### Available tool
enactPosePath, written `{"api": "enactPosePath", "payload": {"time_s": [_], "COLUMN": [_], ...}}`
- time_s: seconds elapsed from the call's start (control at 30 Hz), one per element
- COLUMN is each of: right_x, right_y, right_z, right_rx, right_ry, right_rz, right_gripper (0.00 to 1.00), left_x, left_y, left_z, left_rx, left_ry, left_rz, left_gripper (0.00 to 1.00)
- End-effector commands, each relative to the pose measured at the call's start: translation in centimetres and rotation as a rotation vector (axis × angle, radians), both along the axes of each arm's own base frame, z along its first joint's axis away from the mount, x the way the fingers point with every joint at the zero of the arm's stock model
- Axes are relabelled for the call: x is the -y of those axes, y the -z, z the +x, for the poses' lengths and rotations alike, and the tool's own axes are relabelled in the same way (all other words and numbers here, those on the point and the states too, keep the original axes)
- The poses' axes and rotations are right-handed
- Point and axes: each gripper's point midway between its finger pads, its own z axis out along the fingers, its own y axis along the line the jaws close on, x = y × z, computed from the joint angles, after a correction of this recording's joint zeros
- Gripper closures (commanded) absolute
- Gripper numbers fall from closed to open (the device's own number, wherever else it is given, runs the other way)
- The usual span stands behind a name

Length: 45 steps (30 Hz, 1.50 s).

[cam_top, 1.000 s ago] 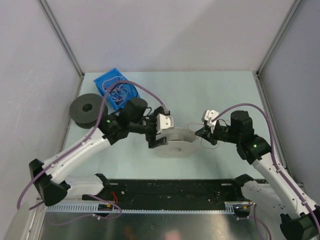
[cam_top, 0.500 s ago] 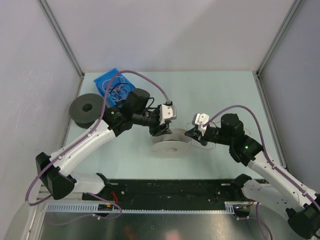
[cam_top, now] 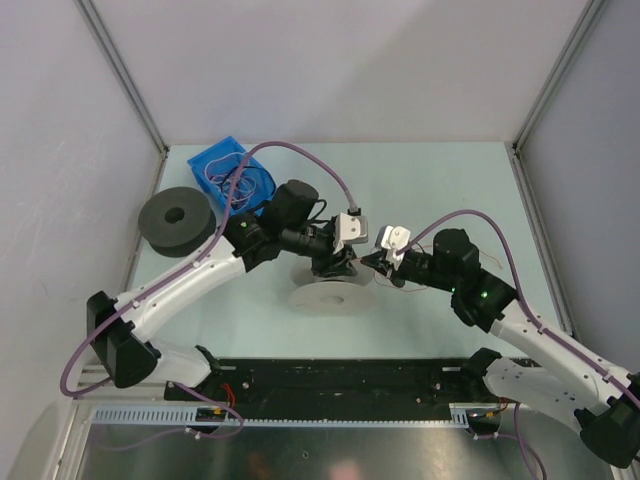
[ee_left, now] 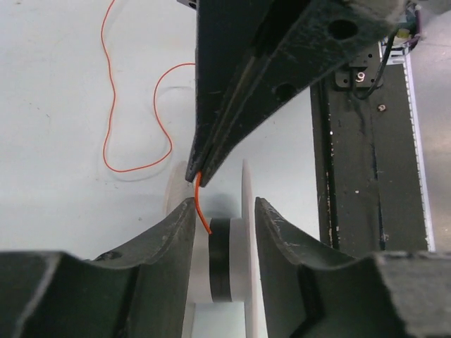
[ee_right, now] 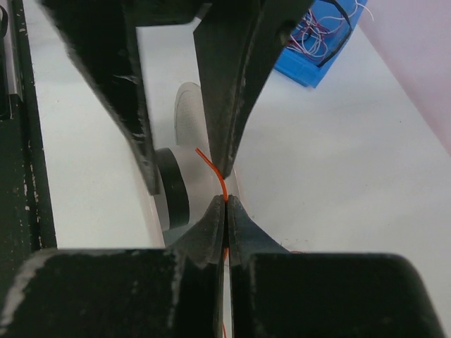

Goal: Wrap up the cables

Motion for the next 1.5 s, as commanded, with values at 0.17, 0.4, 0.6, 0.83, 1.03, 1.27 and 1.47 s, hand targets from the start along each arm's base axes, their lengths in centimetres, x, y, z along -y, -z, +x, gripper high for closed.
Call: {"api": "enactPosePath", "payload": {"time_s": [0.17, 0.4, 0.6, 0.83, 1.03, 1.27, 1.47], "right_x": [-0.8, -0.7, -1.0, -0.9, -0.8, -1.6, -3.5], "right_y": [-1.7, 0.1, 1.0, 0.6, 1.4, 4.0, 5.4], "right_z": [-0.1, -0.3, -0.3, 0.0, -0.2, -0.8, -0.8], "right_rx": [0.042, 0.003, -0.013, -0.009, -0.022, -0.096, -0.122], "right_ry": [-0.014, -0.026, -0.04, -0.023, -0.038, -0.109, -0.17], "right_rz": [0.046, -0.012, -0.025, -0.006, -0.036, -0.109, -0.126], "right_gripper": [0.99, 0.88, 0.89, 0.99, 1.0, 1.0, 1.0], "left_x": [0.8, -0.7, -1.4, -2.2, -6.4, -12.1, -12.8], "left_y": [-2.1, -2.8, -3.4, -3.2, -3.1, 0.9, 5.0], "left_z": [1.1, 1.4, 1.3, 1.5, 5.9, 5.7, 4.7], "left_rx": [0.057, 0.074, 0.079, 0.092, 0.001, 0.134, 0.087], "left_ry": [-0.021, -0.046, -0.052, -0.081, -0.299, -0.289, -0.246], "left_rz": [-0.045, -0.064, -0.084, -0.074, -0.065, 0.118, 0.193], "left_gripper": [0.92, 1.0, 1.0, 1.0, 0.4, 0.32, 0.33]}}
